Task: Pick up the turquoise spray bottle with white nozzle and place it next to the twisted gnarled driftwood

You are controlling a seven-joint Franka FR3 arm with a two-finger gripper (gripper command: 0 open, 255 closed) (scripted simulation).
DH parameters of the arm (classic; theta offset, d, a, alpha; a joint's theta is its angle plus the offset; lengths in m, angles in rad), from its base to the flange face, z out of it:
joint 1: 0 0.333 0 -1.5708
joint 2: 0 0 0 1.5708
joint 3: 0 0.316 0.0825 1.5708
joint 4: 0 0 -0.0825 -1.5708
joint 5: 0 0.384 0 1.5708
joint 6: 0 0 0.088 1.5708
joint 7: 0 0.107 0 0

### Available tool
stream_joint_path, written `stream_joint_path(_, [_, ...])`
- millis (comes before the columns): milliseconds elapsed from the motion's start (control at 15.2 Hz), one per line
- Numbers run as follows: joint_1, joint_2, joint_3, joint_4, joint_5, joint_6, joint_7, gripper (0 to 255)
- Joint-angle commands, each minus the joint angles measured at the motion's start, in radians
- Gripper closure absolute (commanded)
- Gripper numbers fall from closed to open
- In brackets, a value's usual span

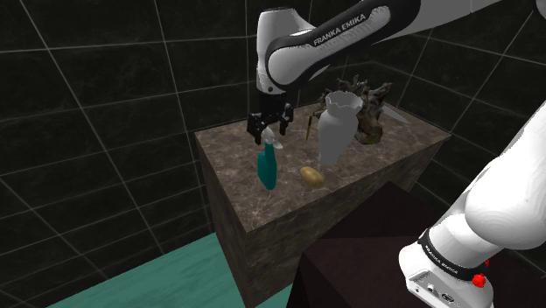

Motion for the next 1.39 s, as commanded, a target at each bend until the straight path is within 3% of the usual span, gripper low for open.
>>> stream_joint_path(0, [0.000,0.000,0.000,-0.002,0.000,0.003,0.000,0])
stream_joint_path(264, [0.000,0.000,0.000,-0.002,0.000,0.003,0.000,0])
stream_joint_path(330, [0.000,0.000,0.000,-0.002,0.000,0.003,0.000,255])
stream_joint_path(924, [0.000,0.000,0.000,-0.002,0.000,0.003,0.000,255])
stream_joint_path(1320, [-0.001,-0.035,-0.001,0.042,0.013,-0.075,-0.009,255])
